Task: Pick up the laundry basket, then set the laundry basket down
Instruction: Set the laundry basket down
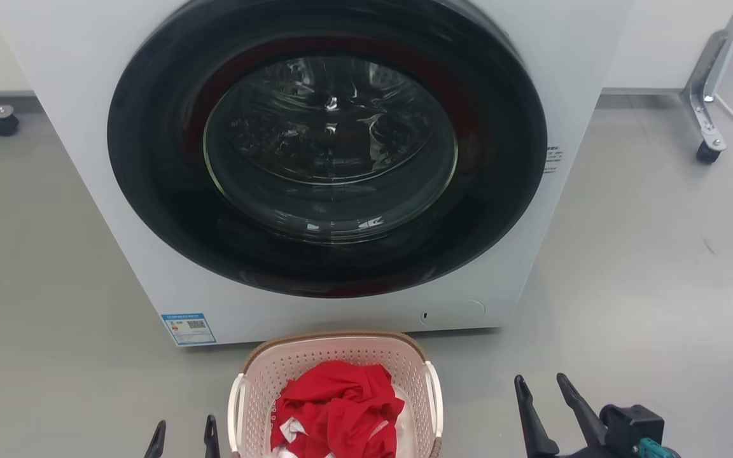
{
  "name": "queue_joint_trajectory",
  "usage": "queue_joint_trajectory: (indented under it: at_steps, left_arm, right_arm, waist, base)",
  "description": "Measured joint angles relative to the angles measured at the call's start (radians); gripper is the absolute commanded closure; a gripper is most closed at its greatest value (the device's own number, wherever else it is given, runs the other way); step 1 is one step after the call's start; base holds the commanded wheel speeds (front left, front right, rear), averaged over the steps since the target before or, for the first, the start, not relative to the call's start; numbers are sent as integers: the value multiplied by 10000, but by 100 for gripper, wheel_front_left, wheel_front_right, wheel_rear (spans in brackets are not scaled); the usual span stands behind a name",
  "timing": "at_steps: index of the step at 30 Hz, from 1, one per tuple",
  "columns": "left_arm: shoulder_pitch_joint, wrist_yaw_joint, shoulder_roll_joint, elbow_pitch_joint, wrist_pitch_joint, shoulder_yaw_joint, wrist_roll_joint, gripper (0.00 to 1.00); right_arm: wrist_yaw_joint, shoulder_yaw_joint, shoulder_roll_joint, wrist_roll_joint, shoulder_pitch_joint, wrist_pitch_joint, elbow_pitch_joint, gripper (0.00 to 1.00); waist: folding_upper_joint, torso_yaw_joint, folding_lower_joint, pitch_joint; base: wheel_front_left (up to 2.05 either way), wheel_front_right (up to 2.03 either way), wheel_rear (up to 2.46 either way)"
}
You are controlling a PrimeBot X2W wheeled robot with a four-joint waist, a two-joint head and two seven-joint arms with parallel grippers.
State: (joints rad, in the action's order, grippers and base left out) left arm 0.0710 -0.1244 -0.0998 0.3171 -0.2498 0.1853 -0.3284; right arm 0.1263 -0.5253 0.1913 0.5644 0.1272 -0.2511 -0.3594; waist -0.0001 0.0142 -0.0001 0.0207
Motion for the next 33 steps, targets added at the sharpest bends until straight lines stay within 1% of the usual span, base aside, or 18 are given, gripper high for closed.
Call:
queue_joint_trajectory:
  at_steps: [6,11,15,21,33]
  left_arm:
    - [813,0,102,-819,0,-447,502,0]
    - [1032,-2,174,-1438,0,-520,882,0]
    - [1196,-2,253,-1801,0,-533,1049,0]
    - [1321,-2,305,-2209,0,-527,1212,0]
    - [1441,-2,345,-2690,-2,-523,1411,0]
  right_arm:
    - [0,493,-207,-679,-701,-4,679,0]
    - [0,955,-339,-1243,-1139,-12,1283,0]
    - [0,1151,-479,-1478,-1262,-12,1572,0]
    - [2,1392,-575,-1889,-1488,-12,1910,0]
    - [2,1701,-757,-2282,-1662,-12,2288,0]
  waist:
    - [0,-103,0,-263]
    - [1,-191,0,-330]
    - [1,-220,0,-347]
    - [1,-236,0,-344]
    - [1,-222,0,-271]
  base:
    - [0,0,0]
    - [0,0,0]
    - [0,0,0]
    - [0,0,0]
    - [0,0,0]
